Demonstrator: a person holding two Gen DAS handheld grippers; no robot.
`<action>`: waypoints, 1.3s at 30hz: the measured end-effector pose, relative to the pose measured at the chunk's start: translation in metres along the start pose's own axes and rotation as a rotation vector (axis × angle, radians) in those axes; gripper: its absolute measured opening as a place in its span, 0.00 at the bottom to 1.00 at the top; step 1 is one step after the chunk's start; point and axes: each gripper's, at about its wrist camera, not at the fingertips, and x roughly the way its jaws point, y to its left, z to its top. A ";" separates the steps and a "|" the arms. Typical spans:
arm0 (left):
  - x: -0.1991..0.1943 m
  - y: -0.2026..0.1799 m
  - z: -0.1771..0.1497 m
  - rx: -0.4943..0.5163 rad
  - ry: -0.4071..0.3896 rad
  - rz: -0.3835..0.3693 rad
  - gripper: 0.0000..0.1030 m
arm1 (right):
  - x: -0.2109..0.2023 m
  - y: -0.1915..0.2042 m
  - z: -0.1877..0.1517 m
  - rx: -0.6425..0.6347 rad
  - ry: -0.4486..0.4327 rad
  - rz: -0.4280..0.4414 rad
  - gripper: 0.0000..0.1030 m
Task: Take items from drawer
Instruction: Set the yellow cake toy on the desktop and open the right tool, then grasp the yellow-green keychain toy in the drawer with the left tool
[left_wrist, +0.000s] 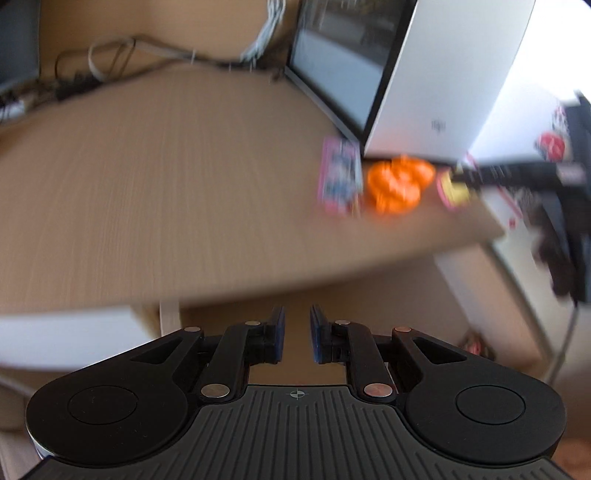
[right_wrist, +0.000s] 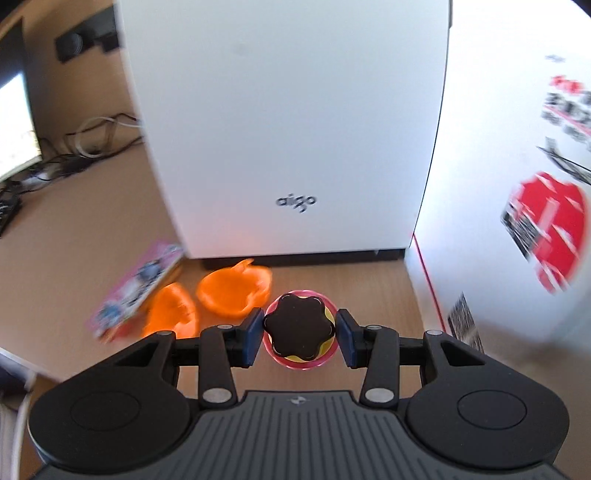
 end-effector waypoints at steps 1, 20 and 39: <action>0.000 0.001 -0.006 0.002 0.016 0.005 0.15 | 0.007 -0.001 0.002 0.001 0.006 -0.007 0.41; 0.023 0.015 -0.028 -0.056 0.182 0.022 0.15 | -0.047 0.006 -0.021 0.043 -0.081 0.011 0.53; 0.110 -0.032 -0.046 0.076 0.440 0.094 0.19 | -0.082 0.004 -0.118 0.042 0.118 -0.026 0.56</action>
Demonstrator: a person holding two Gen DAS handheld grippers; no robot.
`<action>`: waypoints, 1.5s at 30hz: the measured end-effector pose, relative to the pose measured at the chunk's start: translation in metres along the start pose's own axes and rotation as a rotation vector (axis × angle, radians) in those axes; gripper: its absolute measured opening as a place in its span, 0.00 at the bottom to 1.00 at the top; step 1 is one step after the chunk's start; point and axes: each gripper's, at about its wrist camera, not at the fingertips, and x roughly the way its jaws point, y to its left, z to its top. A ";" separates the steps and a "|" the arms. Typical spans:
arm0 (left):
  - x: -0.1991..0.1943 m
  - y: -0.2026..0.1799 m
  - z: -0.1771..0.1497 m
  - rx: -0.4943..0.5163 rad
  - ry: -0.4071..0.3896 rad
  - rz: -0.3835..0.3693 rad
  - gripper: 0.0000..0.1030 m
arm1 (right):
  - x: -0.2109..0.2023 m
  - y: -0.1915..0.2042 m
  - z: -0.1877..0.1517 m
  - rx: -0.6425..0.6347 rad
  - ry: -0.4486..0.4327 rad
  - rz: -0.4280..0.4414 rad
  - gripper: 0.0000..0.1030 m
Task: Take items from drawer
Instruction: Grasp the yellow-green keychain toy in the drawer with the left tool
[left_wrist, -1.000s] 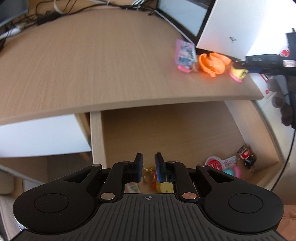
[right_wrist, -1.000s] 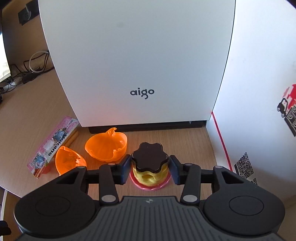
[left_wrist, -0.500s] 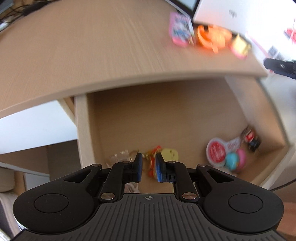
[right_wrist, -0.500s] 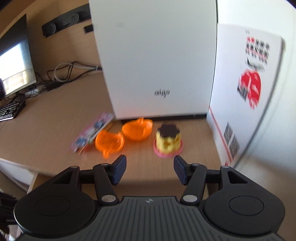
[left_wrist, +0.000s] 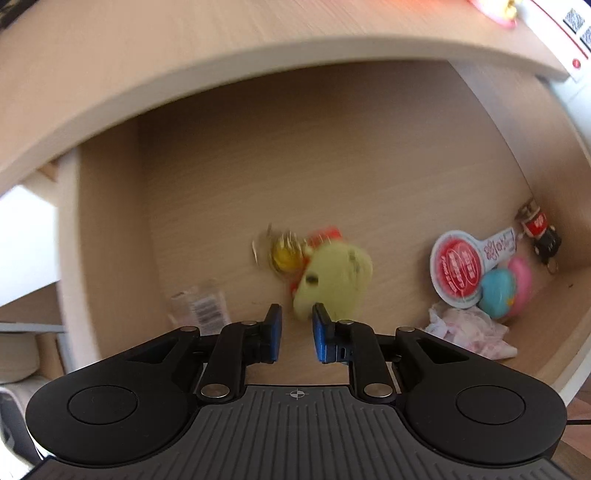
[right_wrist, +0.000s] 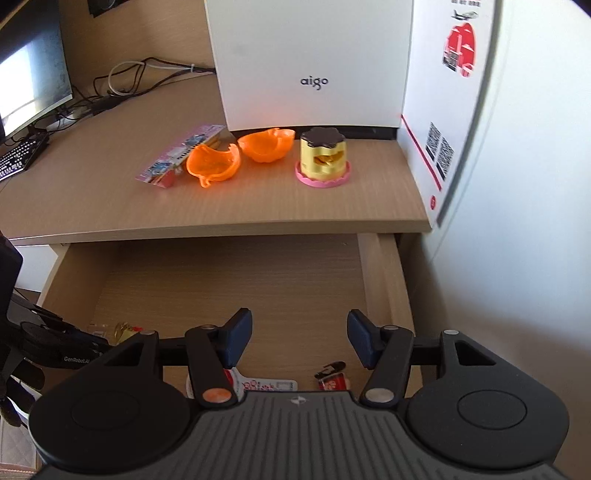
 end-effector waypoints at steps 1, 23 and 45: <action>0.001 -0.002 0.000 -0.003 -0.005 0.000 0.20 | 0.000 -0.001 -0.001 0.004 0.005 -0.003 0.56; -0.033 -0.072 0.020 0.377 -0.284 -0.227 0.24 | 0.017 -0.011 -0.008 0.048 0.060 -0.037 0.56; -0.031 0.035 0.012 -0.045 -0.263 -0.150 0.26 | 0.021 -0.016 -0.006 0.086 0.073 -0.055 0.57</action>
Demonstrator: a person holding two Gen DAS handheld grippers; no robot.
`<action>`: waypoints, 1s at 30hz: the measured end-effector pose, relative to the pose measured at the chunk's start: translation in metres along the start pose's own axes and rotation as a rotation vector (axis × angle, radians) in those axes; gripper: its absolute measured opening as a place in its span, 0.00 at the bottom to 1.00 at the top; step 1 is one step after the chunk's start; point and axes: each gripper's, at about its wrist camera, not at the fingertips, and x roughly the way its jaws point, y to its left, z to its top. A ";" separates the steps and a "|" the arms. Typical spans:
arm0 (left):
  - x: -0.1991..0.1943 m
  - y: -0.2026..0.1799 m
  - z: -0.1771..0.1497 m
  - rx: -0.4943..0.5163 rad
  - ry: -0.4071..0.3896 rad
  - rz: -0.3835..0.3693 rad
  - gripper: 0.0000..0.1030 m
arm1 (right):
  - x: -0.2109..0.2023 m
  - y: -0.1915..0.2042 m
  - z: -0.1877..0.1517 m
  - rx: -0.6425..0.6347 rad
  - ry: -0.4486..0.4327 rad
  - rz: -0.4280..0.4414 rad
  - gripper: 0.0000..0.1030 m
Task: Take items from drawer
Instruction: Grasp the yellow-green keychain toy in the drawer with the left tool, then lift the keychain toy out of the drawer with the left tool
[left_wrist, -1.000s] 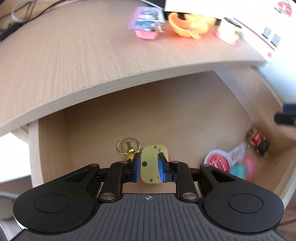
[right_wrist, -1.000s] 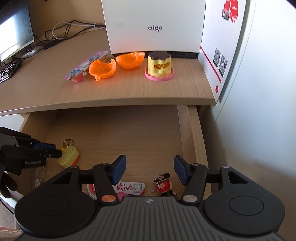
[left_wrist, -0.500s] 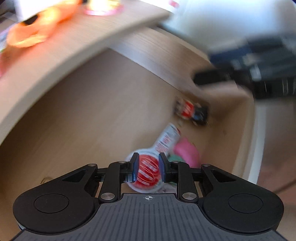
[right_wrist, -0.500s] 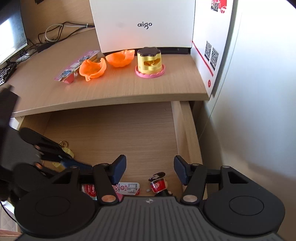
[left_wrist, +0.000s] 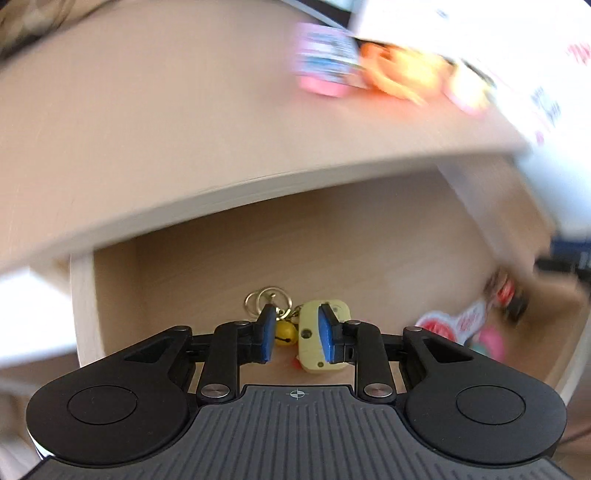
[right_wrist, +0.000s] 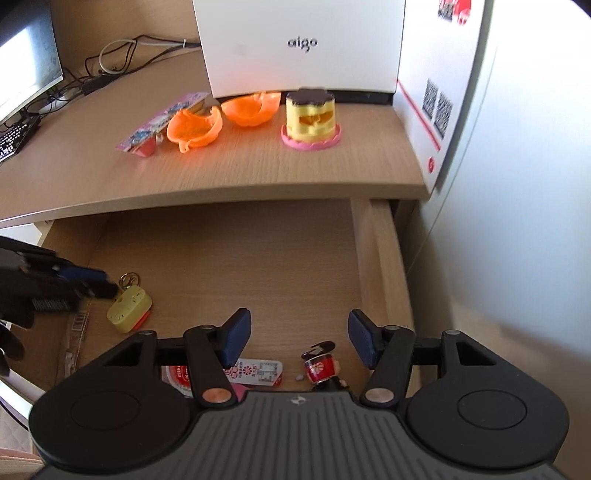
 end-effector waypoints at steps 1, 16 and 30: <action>0.002 0.003 -0.001 -0.025 0.007 -0.015 0.26 | 0.002 0.001 -0.001 0.004 0.007 0.001 0.57; 0.049 -0.048 0.006 0.088 0.142 0.041 0.46 | 0.005 0.006 -0.005 0.024 0.015 -0.010 0.57; 0.047 -0.038 0.000 0.055 0.324 -0.031 0.46 | 0.015 0.004 -0.006 0.079 0.037 -0.026 0.58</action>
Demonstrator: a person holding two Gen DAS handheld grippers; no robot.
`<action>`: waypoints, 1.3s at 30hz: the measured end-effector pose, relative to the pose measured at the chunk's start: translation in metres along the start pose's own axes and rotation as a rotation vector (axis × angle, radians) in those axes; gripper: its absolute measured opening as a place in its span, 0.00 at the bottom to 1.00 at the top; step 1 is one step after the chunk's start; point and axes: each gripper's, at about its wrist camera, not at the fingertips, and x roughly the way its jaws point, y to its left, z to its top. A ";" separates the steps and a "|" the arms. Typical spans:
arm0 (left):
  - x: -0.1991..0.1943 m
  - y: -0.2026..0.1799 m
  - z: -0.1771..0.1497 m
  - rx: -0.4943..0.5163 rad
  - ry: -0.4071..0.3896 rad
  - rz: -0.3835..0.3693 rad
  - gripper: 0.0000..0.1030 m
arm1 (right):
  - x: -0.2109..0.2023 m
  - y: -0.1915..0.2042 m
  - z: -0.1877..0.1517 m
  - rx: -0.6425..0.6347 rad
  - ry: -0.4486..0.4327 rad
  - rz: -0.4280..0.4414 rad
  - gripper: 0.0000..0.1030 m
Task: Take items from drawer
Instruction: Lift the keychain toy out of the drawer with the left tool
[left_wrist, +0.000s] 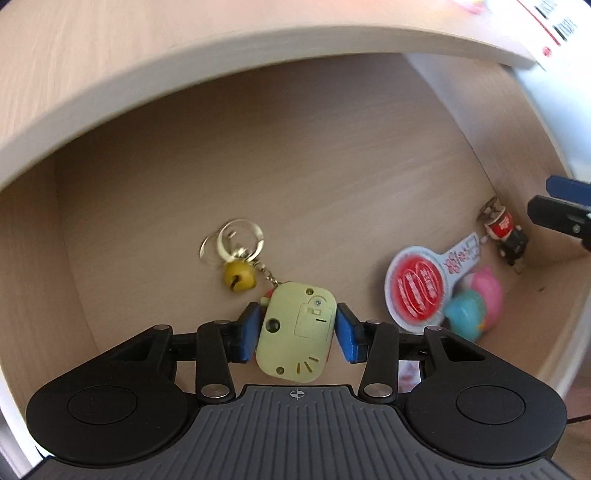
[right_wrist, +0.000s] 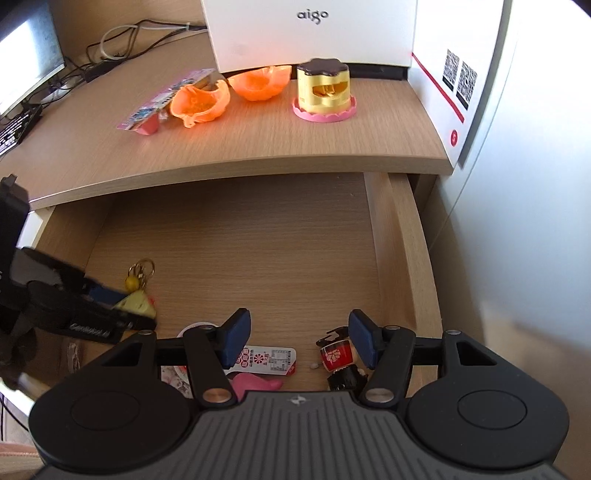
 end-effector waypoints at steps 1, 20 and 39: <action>-0.004 0.008 -0.002 -0.037 -0.004 -0.018 0.46 | 0.001 0.000 0.000 0.007 -0.013 -0.010 0.58; -0.160 0.071 -0.069 -0.392 -0.410 -0.079 0.45 | 0.055 0.137 0.051 -0.267 0.205 0.365 0.59; -0.179 0.087 -0.094 -0.513 -0.477 0.043 0.45 | 0.131 0.258 0.052 -0.495 0.424 0.472 0.18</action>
